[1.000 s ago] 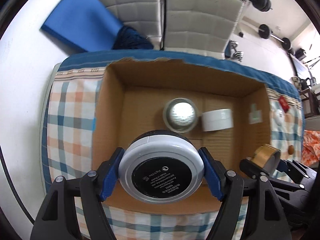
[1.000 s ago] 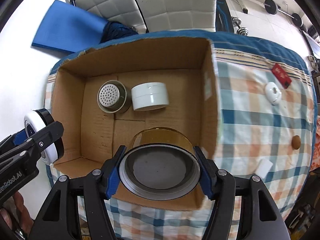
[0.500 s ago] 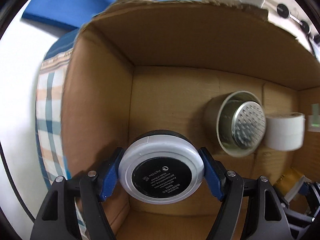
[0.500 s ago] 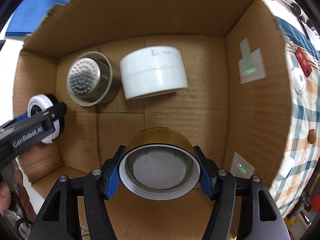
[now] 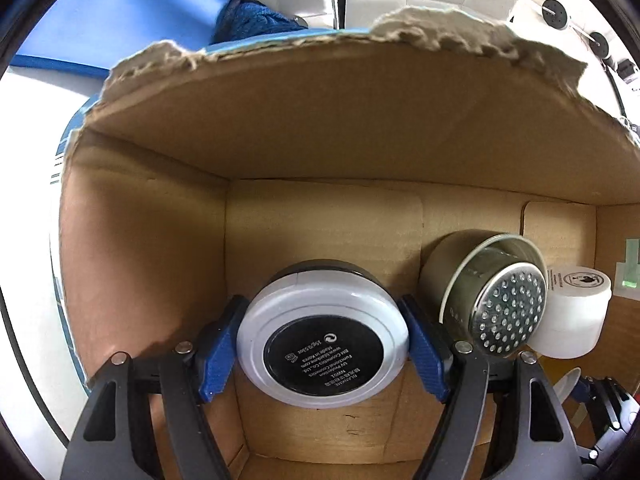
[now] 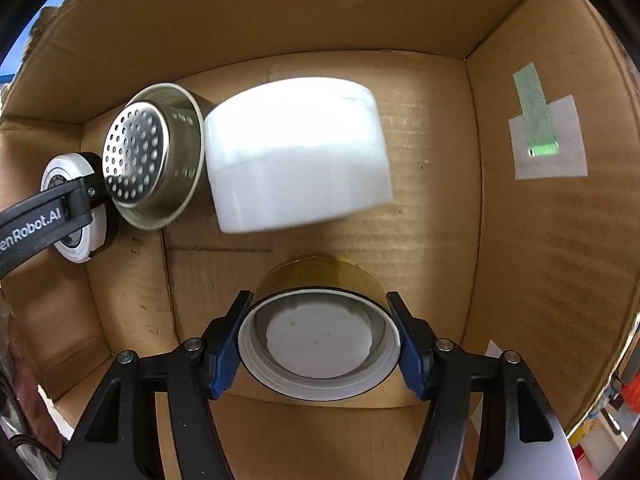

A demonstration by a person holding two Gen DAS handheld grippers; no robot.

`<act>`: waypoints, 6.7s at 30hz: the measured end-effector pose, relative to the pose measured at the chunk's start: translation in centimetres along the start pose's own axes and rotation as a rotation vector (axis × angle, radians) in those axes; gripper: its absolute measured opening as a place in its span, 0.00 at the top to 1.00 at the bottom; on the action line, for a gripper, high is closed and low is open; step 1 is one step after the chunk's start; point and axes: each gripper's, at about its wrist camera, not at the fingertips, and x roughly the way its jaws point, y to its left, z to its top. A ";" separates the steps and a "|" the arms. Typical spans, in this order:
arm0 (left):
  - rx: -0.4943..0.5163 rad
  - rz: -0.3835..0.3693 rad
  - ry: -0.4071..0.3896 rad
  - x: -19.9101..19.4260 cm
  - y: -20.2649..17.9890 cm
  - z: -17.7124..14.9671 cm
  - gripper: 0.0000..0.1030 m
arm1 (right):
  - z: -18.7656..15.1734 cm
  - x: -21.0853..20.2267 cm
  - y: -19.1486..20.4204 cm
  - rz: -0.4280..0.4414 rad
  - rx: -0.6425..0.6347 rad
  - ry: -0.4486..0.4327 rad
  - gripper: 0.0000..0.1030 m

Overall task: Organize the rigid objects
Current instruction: 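Carry the round container and gold lid into the box with both grippers, then open both grippers to release the container and lid in the box, then move both grippers away from the box toward the walnut and white case, then grasp the small white cup with left while right grasps the walnut, then carry the white cup and walnut over the box with both grippers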

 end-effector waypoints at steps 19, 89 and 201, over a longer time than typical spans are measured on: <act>-0.039 -0.097 0.016 -2.5 1.3 -0.8 0.00 | 2.2 -1.7 0.8 0.000 -0.028 0.018 0.17; 0.445 -0.142 -0.080 -8.3 -36.9 -14.4 0.33 | -17.0 -10.2 -41.1 -0.027 0.369 -0.178 0.21; 0.019 -0.234 0.060 0.5 -1.7 -5.5 0.72 | -0.6 -4.2 -2.8 -0.043 0.178 -0.203 0.58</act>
